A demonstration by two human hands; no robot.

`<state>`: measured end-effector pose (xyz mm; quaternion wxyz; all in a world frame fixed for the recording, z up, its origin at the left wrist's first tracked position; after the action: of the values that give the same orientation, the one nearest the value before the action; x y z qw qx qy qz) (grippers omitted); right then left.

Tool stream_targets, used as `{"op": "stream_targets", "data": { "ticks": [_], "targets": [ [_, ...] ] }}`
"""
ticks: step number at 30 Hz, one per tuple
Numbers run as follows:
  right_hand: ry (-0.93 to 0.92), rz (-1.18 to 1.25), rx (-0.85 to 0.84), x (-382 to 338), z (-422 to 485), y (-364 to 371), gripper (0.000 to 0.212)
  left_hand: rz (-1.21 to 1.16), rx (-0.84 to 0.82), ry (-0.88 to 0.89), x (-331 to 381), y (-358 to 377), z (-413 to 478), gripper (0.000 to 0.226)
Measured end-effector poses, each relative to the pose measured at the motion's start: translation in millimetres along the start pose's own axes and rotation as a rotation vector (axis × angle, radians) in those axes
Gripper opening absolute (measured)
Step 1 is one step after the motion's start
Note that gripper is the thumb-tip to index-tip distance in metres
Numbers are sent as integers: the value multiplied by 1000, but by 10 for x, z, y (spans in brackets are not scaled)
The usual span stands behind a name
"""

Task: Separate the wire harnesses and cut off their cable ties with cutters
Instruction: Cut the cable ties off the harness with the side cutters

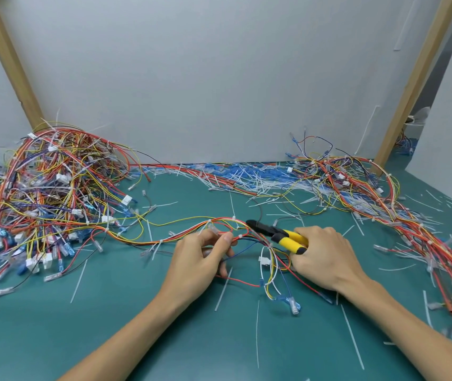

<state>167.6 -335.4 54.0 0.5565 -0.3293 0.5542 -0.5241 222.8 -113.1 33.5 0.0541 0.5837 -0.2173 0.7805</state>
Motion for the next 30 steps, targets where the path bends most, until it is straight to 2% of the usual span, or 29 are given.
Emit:
{"op": "stream_targets", "data": {
  "ticks": [3,7,13,15,17,20,24,28,30],
  "targets": [
    [59,295,115,90,-8,-116,28,108,-19,62,93,21,-20,29],
    [-32,623,162,-75,-71,-179,45,208,-132,150,183,168,-61,13],
    [-145,449,137,-250,-83,-116,26,298,-206,256,297,273,-121,19],
    [-145,474,106,-232,-62,-55,24,385,-230,304,332,326,-169,24],
    [-138,603,68,-205,-38,-14,23,492,-256,355,387,387,-228,30],
    [-149,810,-6,-222,-16,27,39,616,-206,486,575,352,-288,32],
    [-154,1018,-88,-232,3,93,26,526,-26,572,753,53,-286,11],
    [-162,1061,-170,-223,23,132,24,602,153,489,611,-202,-145,20],
    [-173,1055,-203,-231,10,136,25,589,130,400,454,-229,-71,29]
  ]
}}
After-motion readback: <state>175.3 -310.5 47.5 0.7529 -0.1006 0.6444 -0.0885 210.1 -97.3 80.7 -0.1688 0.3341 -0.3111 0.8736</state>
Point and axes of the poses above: each hand's wrist, its own z-axis towards the middle knuckle, its own y-axis out of the palm, x = y × z, the point moved 10 cm from there along z, towards the middle knuckle, and after that the axes turned 4 degrees about -x, right-handed, at the moved point
